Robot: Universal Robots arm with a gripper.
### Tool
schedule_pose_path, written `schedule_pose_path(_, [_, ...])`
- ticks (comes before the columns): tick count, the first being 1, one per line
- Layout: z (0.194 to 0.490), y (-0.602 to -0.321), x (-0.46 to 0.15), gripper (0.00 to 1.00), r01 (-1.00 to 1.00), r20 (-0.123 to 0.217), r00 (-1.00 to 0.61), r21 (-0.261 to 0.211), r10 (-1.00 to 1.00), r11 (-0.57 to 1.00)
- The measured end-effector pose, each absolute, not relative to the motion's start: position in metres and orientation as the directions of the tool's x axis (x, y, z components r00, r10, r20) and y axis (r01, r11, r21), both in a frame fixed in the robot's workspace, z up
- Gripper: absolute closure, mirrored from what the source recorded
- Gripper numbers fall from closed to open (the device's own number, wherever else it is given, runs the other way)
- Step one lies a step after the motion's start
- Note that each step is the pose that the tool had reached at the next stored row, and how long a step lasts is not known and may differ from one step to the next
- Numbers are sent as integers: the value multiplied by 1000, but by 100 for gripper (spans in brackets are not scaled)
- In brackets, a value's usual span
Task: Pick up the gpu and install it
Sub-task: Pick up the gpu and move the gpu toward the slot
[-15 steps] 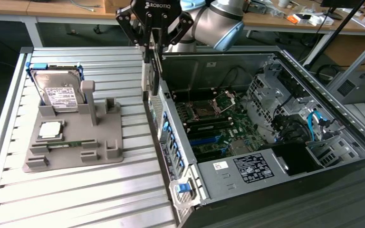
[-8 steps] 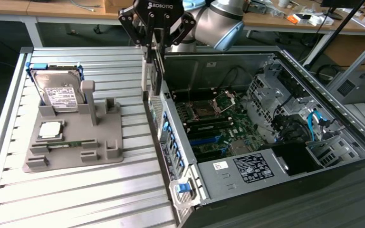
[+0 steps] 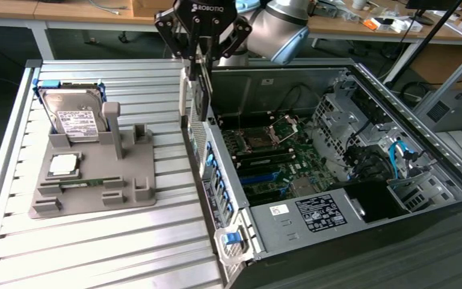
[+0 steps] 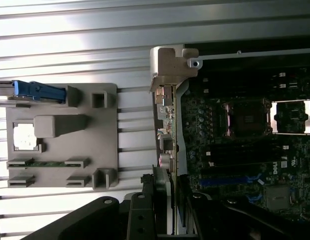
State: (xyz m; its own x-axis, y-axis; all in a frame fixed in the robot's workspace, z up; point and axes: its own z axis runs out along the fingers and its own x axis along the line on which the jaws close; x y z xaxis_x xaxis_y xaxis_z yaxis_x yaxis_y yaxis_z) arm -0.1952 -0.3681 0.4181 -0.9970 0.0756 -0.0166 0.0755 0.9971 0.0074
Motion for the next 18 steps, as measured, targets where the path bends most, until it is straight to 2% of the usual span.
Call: schedule_pose_path(18, [418,-370,-176,70,75,-16,-997,7,76,997])
